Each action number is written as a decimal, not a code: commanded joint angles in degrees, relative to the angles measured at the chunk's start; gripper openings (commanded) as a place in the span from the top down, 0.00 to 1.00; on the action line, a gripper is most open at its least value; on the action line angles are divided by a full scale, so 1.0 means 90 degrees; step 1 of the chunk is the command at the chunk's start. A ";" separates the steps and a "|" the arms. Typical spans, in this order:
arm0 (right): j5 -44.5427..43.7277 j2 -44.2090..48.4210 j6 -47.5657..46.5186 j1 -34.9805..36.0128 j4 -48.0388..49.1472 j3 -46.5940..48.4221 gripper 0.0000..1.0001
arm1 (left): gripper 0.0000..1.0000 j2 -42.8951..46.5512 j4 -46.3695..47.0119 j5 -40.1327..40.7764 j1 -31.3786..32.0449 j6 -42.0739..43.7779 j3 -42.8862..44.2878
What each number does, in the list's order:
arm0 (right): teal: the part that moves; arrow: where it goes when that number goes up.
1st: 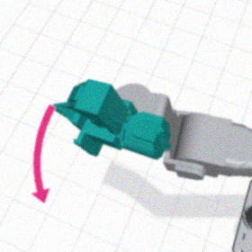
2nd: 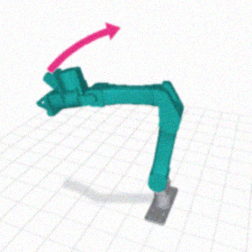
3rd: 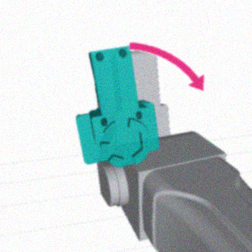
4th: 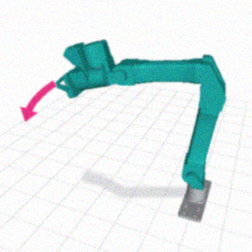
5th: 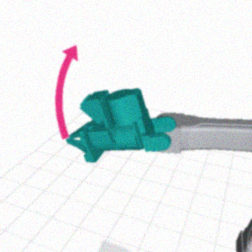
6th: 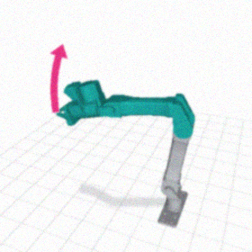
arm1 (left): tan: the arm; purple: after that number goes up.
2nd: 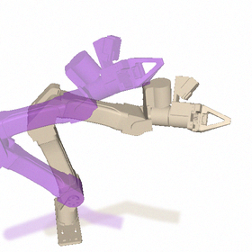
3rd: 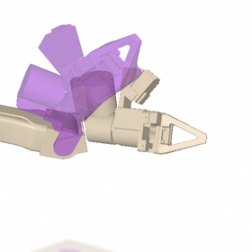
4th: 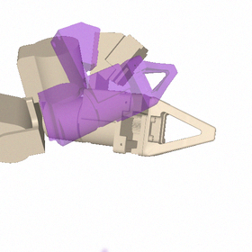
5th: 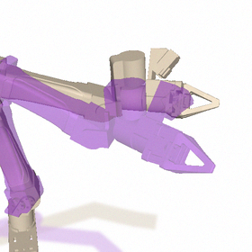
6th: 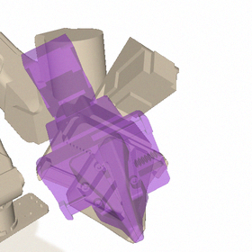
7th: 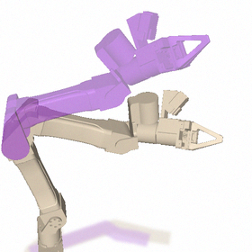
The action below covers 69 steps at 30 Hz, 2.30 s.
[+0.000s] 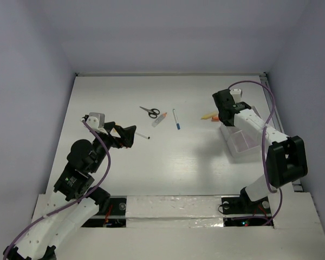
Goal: Sort the stationery into containers
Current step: Place the stationery in the storage box, then pick up the scissors from the center of the board.
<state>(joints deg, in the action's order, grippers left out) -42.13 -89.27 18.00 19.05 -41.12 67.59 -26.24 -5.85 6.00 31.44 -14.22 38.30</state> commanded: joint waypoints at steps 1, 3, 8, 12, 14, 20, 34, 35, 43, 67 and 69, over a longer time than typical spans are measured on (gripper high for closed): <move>-0.0016 0.0046 -0.0027 -0.0066 0.0302 0.0009 0.68 | 0.02 -0.0044 0.0269 -0.0081 0.0032 -0.0022 0.0178; -0.0006 0.0075 -0.0027 -0.0066 0.0321 0.0009 0.67 | 0.02 -0.0053 0.0269 -0.0081 0.0032 -0.0022 0.0178; 0.0081 0.0202 -0.0037 -0.0066 0.0341 0.0136 0.67 | 0.02 -0.0073 0.0278 -0.0081 0.0032 -0.0022 0.0178; 0.1734 0.0583 -0.0485 -0.0008 0.1188 0.0214 0.67 | 0.02 -0.0082 0.0288 -0.0090 0.0032 -0.0032 0.0178; 0.2635 0.0681 -0.0545 0.0149 0.1939 0.0205 0.67 | 0.02 -0.0083 0.0288 -0.0081 -0.0036 -0.0032 0.0178; 0.5579 -0.0147 -0.0281 0.0645 0.3700 0.0679 0.70 | 0.02 -0.0112 0.0298 -0.0090 -0.0095 -0.0041 0.0178; 0.5267 -0.4512 -0.0759 0.1740 0.2267 0.5310 0.69 | 0.01 -0.0239 0.0298 -0.0149 -0.0095 -0.0032 0.0178; 0.5228 -0.4814 -0.0798 0.1741 0.2197 0.5467 0.69 | 0.01 -0.0248 0.0308 -0.0149 -0.0095 -0.0032 0.0178; 0.4391 -0.5744 -0.1092 0.2024 0.1416 0.6552 0.69 | 0.01 -0.0278 0.0288 -0.0159 -0.0095 -0.0012 0.0187; 0.3909 -0.6214 -0.0829 0.2317 0.2214 0.6084 0.98 | 0.01 -0.0317 0.0318 -0.0178 -0.0154 -0.0032 0.0187; 0.3958 -0.6165 -0.0682 0.2317 0.2439 0.6035 1.00 | 0.01 -0.0327 0.0318 -0.0188 -0.0154 -0.0032 0.0178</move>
<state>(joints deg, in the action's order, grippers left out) -8.34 -143.44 8.97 39.09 -24.84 123.11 -28.82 -5.80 4.75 30.28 -14.22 38.30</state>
